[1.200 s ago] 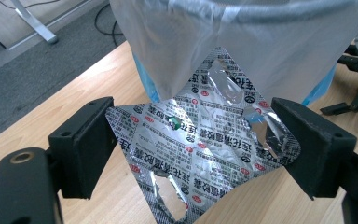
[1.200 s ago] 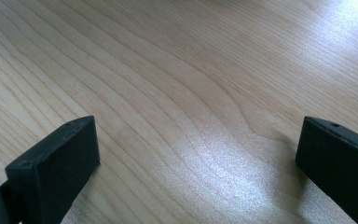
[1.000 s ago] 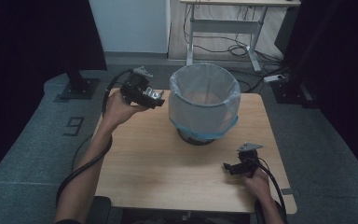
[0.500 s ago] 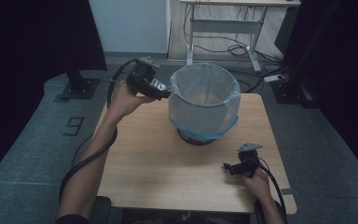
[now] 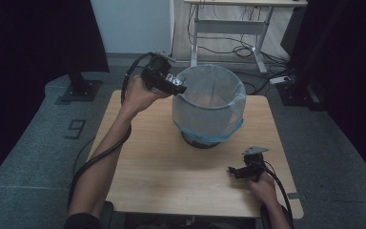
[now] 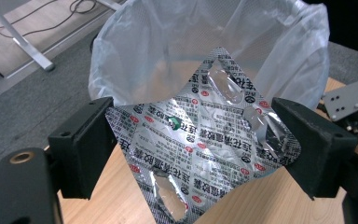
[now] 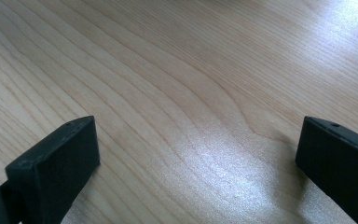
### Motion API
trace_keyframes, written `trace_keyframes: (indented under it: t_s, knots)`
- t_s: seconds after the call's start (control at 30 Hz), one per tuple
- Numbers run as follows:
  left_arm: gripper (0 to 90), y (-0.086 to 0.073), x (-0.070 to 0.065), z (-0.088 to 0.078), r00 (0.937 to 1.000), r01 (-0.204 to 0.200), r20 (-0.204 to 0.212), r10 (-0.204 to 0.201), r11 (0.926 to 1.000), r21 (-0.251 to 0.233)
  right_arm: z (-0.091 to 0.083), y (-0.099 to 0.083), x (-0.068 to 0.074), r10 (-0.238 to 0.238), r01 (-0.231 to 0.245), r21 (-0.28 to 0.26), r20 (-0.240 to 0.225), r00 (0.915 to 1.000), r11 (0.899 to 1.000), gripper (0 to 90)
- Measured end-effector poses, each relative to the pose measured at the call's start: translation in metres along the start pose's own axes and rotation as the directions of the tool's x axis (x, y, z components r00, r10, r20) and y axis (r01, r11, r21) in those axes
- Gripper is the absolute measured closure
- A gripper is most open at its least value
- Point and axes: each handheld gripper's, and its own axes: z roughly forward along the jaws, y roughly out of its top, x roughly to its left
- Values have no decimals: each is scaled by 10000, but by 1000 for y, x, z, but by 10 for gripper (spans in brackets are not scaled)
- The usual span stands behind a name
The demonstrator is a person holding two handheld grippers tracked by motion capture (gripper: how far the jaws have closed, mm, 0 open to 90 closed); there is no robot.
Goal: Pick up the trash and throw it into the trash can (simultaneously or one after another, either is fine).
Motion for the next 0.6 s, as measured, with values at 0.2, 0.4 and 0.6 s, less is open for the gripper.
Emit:
trace_keyframes:
  t_s: [0.2, 0.4, 0.6]
  knots:
    - [168, 12, -3, 7, 10000, -72, -28, 72, 10000, -1, 0, 0, 0, -1, 1, -3, -2, 10000, 10000, 0]
    - [167, 23, -6, 16, 9999, -133, -72, 133, 9999, 85, 0, 0, 0, 1, -1, -2, 1, 10000, 10000, 0]
    - [167, 34, -9, 22, 9997, -206, -107, 206, 9998, 33, 0, 0, 0, 1, -1, -21, 1, 10000, 10000, 0]
